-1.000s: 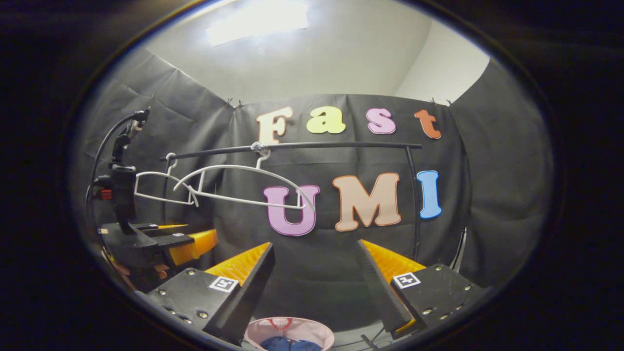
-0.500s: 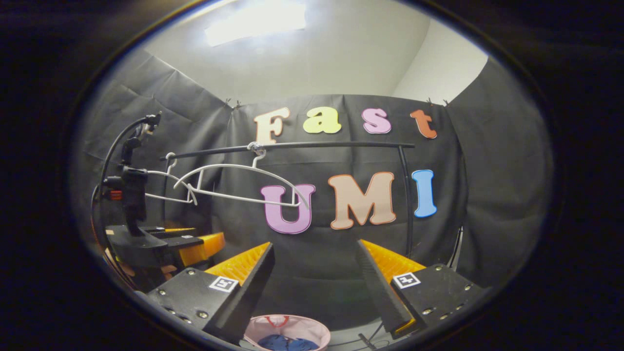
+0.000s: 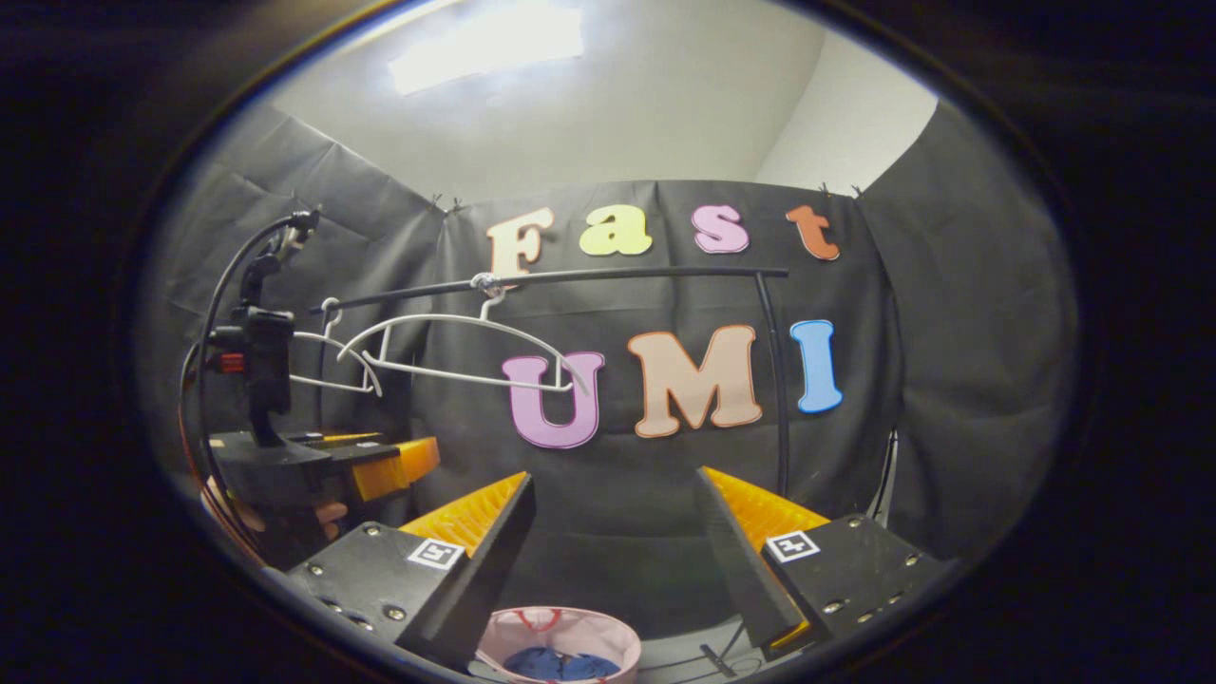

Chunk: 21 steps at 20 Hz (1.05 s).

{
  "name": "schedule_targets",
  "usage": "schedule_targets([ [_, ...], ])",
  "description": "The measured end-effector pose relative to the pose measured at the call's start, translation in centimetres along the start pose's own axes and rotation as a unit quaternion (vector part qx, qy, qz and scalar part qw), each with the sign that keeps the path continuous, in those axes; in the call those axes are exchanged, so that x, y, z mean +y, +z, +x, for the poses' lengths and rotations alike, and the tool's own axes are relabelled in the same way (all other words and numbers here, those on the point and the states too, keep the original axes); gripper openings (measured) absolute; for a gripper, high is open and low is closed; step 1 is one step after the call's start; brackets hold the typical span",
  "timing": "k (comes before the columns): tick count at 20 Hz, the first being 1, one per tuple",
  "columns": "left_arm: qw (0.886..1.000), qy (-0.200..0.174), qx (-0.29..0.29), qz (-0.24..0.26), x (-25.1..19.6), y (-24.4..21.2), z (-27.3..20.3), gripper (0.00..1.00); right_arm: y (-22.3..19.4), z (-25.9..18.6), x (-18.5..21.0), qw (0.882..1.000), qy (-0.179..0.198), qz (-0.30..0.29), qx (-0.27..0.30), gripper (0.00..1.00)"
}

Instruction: Grasp the clothes on the hanger with both hands and then place them into the laundry hamper below.

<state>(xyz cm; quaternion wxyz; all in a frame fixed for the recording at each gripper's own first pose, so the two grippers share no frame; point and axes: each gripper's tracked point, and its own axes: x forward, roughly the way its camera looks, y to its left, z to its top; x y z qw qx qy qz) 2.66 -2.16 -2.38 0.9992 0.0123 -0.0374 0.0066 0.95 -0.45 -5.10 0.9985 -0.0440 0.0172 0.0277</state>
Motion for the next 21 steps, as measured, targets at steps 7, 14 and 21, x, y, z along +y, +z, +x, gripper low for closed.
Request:
schedule_targets([
  [7,1.0,0.013,-0.013,0.016,-0.8,0.1,-0.3,0.92,-1.6,-1.2,-1.3,1.0,-0.002,0.001,0.016,0.95],
  [14,0.999,0.026,-0.014,0.013,-0.8,-0.2,-0.2,0.92,-2.8,-1.6,-2.2,1.0,0.0,0.009,0.018,0.99],
  [21,0.999,0.028,-0.033,0.002,-1.5,0.1,0.3,0.92,-4.3,-1.8,-3.5,1.0,0.004,0.019,0.019,0.95],
])
